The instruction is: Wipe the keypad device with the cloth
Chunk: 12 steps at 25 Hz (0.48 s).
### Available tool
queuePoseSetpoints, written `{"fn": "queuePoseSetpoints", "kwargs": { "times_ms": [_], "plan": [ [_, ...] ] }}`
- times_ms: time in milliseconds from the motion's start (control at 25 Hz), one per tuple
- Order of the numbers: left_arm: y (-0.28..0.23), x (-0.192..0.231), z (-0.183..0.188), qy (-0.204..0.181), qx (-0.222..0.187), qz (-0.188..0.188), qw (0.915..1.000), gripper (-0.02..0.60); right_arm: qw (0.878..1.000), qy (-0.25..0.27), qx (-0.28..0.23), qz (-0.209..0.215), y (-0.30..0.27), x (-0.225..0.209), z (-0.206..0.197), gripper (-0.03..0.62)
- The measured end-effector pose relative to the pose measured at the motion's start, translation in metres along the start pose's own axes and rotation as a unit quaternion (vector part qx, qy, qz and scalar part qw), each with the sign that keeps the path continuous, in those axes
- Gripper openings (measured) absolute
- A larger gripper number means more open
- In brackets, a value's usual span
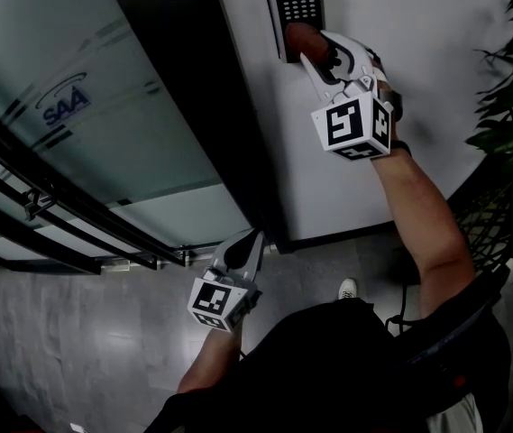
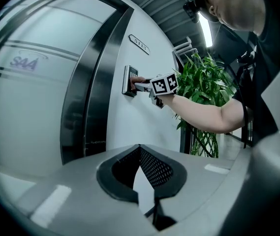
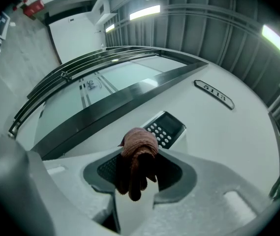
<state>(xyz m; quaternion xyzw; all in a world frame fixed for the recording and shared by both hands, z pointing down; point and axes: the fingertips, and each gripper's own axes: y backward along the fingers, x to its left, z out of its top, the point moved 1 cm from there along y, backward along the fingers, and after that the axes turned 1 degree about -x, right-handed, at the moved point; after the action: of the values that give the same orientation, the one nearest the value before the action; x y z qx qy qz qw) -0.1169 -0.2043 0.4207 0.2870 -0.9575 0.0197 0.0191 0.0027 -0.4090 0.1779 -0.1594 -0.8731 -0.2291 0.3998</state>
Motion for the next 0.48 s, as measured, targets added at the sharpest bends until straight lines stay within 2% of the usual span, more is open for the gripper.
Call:
{"fn": "queuePoseSetpoints", "kwargs": {
  "times_ms": [480],
  "plan": [
    [0.000, 0.000, 0.000, -0.001, 0.000, -0.001, 1.0000, 0.017, 1.000, -0.015, 0.013, -0.004, 0.007, -0.009, -0.013, 0.147]
  ]
}}
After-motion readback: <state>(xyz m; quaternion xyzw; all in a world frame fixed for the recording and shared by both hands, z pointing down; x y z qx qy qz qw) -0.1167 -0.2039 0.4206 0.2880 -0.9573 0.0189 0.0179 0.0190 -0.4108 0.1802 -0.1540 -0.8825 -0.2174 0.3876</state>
